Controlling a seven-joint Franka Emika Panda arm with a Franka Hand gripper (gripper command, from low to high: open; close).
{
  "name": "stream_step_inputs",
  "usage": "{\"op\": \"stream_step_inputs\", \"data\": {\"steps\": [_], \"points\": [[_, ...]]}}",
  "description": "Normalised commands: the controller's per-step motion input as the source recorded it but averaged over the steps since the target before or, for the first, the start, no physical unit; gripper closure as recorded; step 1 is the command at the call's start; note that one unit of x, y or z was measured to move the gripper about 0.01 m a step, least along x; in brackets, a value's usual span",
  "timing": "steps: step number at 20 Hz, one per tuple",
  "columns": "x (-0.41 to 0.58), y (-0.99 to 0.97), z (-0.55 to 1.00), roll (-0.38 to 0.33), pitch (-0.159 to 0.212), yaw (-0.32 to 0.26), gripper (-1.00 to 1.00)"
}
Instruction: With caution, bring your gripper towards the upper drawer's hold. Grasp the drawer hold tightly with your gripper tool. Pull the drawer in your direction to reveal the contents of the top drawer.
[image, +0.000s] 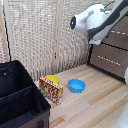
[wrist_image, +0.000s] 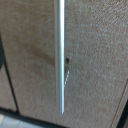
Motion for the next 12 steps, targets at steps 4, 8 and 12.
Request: {"op": "stream_step_inputs", "data": {"steps": [4, 8, 12], "points": [[-0.106, -0.53, -0.25, -0.110, 0.000, 0.120, -1.00], [-0.092, -0.54, -0.07, -0.026, 0.003, 0.084, 1.00], [-0.030, -0.40, 0.03, 0.000, 0.000, 0.044, 1.00]]}}
